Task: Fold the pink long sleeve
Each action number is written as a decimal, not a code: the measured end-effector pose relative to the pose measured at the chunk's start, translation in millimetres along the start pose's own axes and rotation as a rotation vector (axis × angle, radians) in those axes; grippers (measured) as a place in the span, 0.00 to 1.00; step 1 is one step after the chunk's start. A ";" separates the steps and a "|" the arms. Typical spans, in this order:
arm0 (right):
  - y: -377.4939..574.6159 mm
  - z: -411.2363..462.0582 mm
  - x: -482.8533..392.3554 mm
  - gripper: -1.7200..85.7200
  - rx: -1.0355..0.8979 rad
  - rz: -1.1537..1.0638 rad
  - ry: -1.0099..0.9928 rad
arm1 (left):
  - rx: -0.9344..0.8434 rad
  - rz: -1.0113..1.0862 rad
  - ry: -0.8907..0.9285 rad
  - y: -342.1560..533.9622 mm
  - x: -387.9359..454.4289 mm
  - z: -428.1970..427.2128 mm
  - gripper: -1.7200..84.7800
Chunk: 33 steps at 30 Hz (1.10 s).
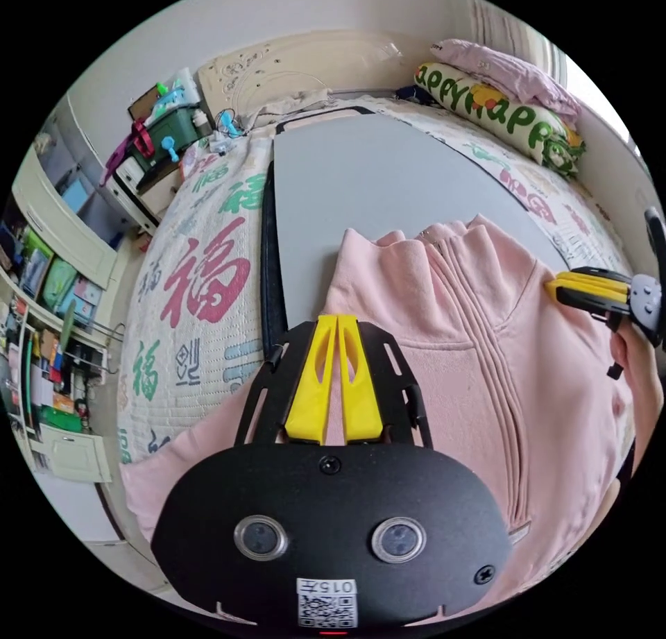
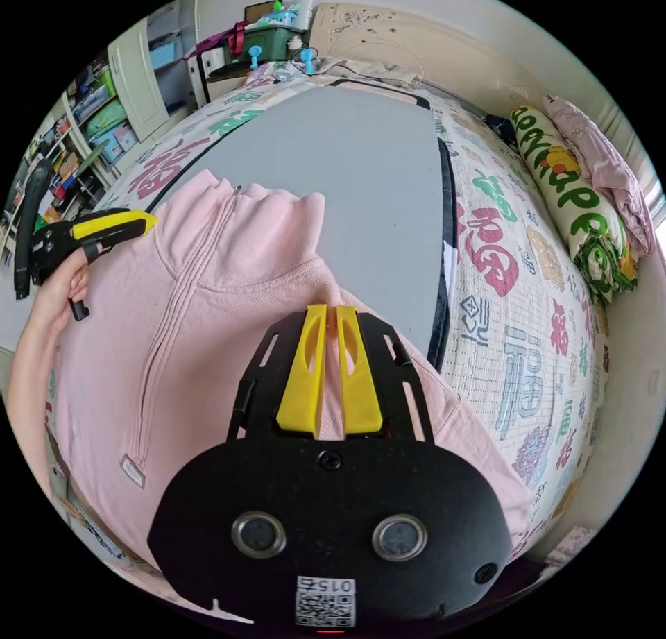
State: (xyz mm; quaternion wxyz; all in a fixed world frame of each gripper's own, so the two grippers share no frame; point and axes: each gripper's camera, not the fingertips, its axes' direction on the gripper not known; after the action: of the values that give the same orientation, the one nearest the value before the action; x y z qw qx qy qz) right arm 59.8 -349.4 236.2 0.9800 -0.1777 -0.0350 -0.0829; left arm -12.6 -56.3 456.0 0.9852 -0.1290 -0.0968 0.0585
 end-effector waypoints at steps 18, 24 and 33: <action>197.7 -192.0 -15.4 0.09 0.242 -0.120 -0.059 | 0.191 -0.003 0.307 214.0 -90.7 -160.7 0.02; 388.8 -269.8 -6.0 0.12 0.226 0.022 -0.132 | 0.104 -0.181 0.294 440.4 -141.2 -262.3 0.10; 522.6 -303.9 48.8 0.16 0.085 0.328 -0.251 | -0.075 -0.507 0.322 607.9 -231.4 -271.1 0.14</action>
State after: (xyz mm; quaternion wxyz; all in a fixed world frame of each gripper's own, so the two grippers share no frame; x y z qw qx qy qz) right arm 211.1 18.1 -222.0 0.9749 -0.1484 -0.1308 0.1019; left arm -237.2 428.8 -3.0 0.9657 -0.1445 0.0295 -0.2139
